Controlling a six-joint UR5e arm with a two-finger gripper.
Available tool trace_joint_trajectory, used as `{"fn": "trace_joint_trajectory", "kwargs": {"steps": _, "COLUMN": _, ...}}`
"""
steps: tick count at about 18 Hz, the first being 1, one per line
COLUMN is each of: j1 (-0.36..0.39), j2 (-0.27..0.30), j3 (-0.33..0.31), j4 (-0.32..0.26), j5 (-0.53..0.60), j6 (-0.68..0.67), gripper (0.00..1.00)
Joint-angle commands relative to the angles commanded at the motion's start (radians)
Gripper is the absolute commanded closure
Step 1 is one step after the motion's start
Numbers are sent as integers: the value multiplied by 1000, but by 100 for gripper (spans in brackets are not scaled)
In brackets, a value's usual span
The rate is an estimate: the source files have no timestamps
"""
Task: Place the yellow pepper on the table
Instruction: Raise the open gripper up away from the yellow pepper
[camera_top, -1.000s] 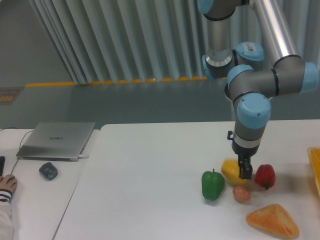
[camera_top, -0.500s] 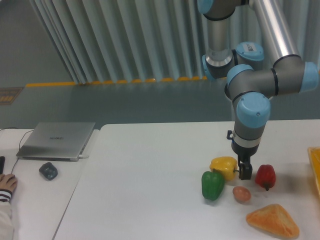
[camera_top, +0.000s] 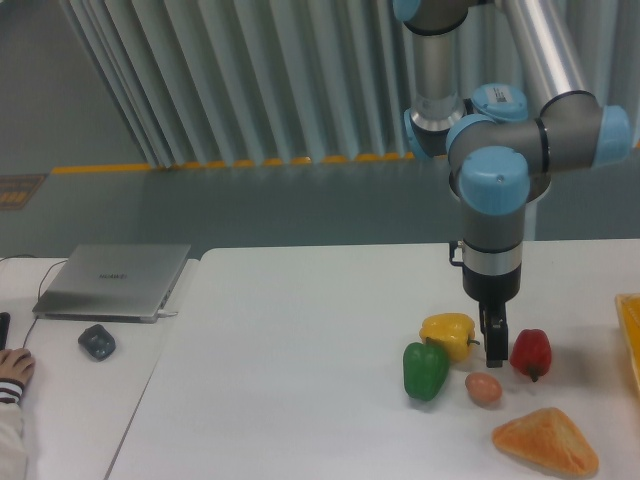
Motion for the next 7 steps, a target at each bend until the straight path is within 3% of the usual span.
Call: {"fn": "trace_joint_trajectory", "kwargs": {"steps": 7, "j1": 0, "j2": -2, "j3": 8, "j4": 6, "j5": -2, "j6": -3, "gripper": 0}}
